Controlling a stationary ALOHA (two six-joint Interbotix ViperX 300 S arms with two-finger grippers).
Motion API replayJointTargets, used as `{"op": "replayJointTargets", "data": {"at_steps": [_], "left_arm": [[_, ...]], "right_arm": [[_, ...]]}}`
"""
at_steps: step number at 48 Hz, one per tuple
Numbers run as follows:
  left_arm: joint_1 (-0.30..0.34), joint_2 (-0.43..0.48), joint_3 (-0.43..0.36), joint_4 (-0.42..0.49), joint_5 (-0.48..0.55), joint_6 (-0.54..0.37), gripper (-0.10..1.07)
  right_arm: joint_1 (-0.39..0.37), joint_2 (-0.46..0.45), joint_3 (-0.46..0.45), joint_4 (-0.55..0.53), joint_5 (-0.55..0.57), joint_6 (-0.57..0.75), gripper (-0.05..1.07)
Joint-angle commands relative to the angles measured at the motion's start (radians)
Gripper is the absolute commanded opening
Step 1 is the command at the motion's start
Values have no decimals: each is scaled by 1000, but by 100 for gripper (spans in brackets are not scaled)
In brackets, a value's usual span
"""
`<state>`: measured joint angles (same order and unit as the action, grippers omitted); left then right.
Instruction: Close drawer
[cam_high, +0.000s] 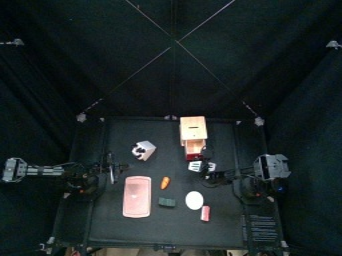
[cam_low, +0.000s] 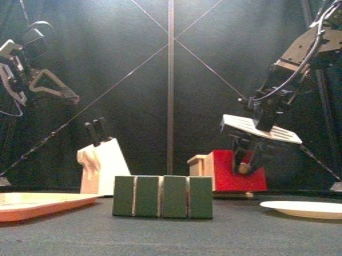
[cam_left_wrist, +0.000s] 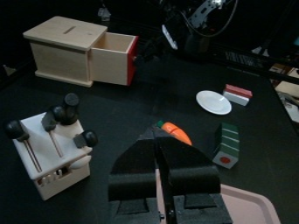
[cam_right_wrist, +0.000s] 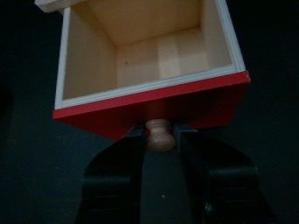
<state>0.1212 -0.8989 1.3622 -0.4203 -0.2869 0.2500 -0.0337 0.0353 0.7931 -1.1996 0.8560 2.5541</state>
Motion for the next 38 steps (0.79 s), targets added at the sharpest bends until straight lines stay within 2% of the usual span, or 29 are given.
{"op": "replayJointTargets", "data": {"at_steps": [1, 38], "left_arm": [[3, 2, -15, -2, -3, 2, 26], [2, 2, -31, 0, -3, 3, 26]], "right_arm": [[-31, -18, -8, -20, 0, -5, 27], [-288, -15, -67, -179, -207, -6, 27]]}}
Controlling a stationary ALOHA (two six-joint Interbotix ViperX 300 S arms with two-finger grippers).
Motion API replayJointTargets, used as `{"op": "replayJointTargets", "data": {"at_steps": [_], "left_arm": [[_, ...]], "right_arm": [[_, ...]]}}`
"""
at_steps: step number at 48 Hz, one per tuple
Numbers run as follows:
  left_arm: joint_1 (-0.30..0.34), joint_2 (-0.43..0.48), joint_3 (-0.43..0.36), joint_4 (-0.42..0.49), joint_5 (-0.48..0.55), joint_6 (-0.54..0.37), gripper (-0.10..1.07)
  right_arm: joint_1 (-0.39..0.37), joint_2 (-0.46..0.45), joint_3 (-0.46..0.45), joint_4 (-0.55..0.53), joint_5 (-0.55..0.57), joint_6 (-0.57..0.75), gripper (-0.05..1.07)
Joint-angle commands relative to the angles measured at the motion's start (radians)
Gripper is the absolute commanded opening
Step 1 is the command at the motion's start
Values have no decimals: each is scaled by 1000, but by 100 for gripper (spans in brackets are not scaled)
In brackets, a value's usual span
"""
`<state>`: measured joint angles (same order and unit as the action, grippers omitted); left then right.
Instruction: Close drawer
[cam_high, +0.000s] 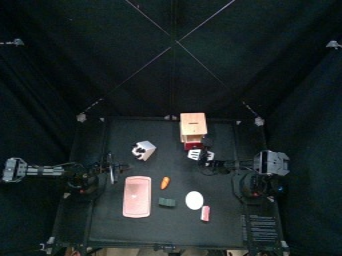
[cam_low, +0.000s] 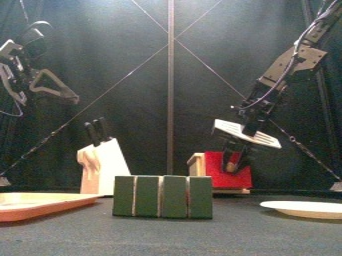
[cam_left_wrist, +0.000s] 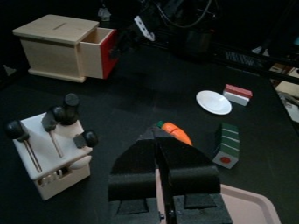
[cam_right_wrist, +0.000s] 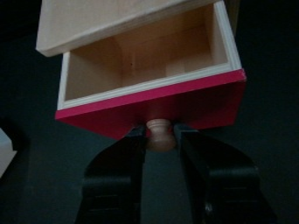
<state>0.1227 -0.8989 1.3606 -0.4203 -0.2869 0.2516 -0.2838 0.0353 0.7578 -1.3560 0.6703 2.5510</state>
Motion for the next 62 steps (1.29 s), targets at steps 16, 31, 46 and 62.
{"op": "replayJointTargets", "data": {"at_steps": [16, 31, 46, 62], "left_arm": [[-6, 2, -35, 2, -5, 2, 26], [-8, 2, -35, 3, -3, 2, 26], [-8, 2, -35, 3, -3, 2, 26], [-8, 2, -35, 3, -3, 2, 26]], "right_arm": [[-132, 43, -69, -54, -83, -3, 27], [-189, 94, -110, -84, -112, -5, 28], [-183, 86, -100, -97, -120, -3, 42], [-107, -6, -72, -101, -120, -5, 74]]}}
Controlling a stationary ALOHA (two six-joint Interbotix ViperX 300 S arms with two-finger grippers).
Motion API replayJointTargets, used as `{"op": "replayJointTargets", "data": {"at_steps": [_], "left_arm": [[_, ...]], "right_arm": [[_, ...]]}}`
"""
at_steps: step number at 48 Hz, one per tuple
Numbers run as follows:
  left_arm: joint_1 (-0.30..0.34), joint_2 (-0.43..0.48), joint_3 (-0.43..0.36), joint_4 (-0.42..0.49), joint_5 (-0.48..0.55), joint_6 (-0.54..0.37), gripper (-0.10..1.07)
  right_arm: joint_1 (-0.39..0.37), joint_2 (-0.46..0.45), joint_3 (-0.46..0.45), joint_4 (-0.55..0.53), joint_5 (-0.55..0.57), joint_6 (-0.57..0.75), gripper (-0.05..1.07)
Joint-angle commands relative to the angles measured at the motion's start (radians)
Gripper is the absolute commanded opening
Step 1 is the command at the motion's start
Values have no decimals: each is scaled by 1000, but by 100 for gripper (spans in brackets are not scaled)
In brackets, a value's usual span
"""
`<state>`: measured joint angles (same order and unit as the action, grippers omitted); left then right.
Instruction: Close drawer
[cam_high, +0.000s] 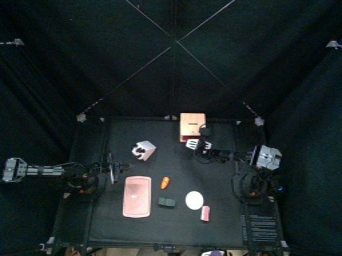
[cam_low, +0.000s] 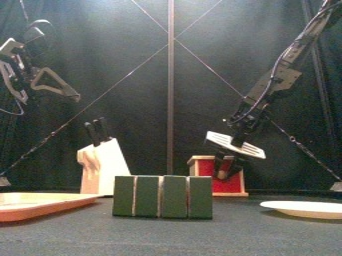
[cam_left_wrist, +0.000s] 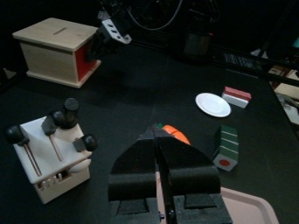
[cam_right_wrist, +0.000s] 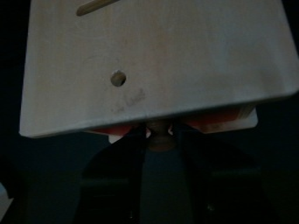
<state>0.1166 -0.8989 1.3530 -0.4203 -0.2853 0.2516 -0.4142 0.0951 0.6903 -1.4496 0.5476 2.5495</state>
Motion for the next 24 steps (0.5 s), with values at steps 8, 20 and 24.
{"op": "replayJointTargets", "data": {"at_steps": [8, 20, 24], "left_arm": [[-2, 2, -28, 3, -5, 2, 26], [-2, 2, -28, 3, -6, 2, 26], [-2, 2, -28, 2, -5, 2, 26]], "right_arm": [[58, -106, 12, -8, 2, -3, 75], [107, -123, 34, -8, 2, -3, 75], [114, -123, 41, -8, 2, -3, 75]]}}
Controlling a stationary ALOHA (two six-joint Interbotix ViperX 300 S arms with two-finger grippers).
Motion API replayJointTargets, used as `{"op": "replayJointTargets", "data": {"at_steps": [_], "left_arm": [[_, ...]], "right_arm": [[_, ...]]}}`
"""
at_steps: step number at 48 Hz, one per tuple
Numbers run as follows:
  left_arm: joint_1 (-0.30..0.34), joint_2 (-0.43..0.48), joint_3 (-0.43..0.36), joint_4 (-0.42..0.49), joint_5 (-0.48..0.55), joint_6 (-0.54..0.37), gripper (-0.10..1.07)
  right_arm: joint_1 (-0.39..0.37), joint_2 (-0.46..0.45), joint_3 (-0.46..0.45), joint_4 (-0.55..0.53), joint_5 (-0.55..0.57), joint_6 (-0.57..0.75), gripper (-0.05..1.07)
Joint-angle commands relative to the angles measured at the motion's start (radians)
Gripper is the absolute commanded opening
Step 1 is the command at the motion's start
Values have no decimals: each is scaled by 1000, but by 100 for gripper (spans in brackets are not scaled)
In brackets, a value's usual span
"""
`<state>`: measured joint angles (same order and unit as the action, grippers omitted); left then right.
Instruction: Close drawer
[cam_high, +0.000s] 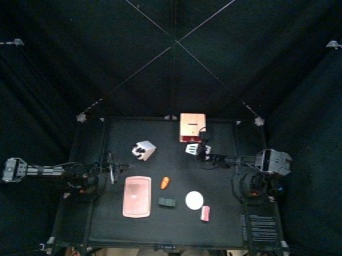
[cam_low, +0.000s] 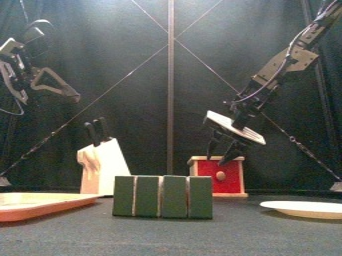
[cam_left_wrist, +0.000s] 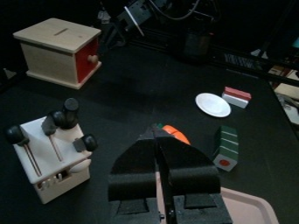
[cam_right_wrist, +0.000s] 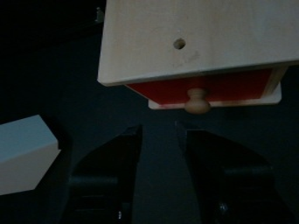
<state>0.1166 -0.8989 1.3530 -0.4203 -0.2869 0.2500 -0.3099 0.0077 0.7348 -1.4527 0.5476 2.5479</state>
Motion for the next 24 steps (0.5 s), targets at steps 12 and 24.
{"op": "replayJointTargets", "data": {"at_steps": [12, 24], "left_arm": [[-2, 2, -28, 3, -3, 3, 26], [-2, 2, -28, 3, -3, 2, 26]], "right_arm": [[9, -44, 11, -6, 2, -2, 75], [20, -49, 12, -32, 3, -2, 75]]}}
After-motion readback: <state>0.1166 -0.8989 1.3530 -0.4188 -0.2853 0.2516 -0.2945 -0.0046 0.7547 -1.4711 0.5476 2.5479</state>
